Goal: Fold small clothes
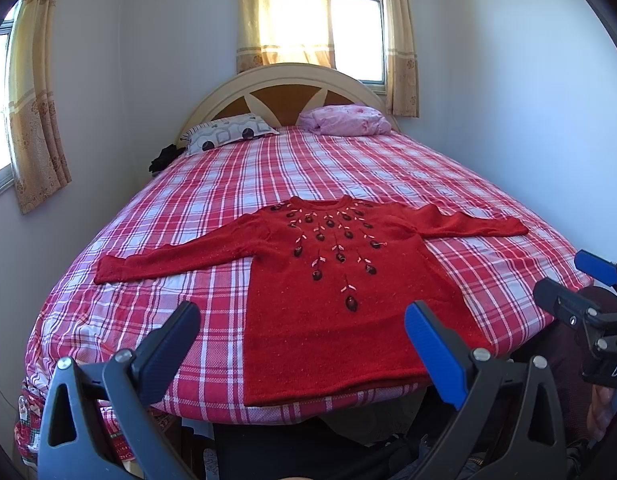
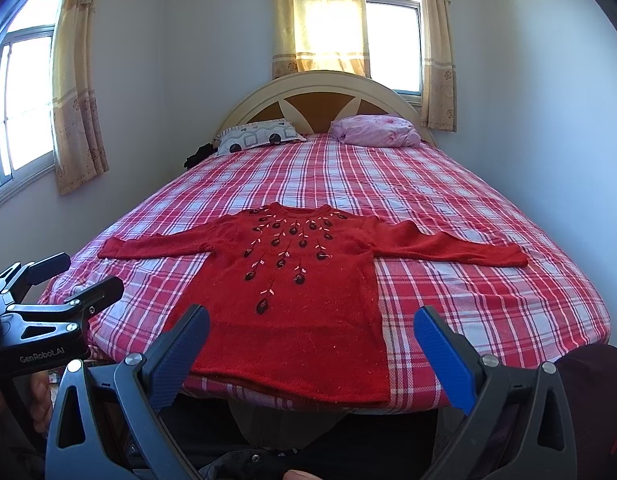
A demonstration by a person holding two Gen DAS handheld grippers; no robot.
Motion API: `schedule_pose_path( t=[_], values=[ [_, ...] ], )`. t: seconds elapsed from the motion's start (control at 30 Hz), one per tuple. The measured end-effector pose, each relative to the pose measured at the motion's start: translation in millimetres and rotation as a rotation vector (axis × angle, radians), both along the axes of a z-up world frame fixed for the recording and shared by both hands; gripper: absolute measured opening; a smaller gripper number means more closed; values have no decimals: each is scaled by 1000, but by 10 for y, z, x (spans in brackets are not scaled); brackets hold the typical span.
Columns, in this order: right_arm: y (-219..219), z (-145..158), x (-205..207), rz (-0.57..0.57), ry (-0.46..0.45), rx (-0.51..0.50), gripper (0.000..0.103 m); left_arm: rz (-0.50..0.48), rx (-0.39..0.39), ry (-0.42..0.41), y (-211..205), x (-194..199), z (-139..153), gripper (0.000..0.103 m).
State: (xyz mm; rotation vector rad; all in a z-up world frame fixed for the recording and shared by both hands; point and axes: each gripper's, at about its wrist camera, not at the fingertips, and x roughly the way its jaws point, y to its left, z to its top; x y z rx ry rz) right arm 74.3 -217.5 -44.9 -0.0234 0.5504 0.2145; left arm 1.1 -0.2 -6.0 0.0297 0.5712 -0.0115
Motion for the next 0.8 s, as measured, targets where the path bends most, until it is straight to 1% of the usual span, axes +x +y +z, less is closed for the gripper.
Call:
schedule_pose_path(
  t=[0.53, 0.8],
  values=[
    [7, -49, 31, 9, 12, -3, 102, 0, 0, 4, 20, -5, -20, 103],
    [-6, -113, 107, 42, 20, 5, 102, -1, 2, 26, 61, 47, -151, 103]
  ],
)
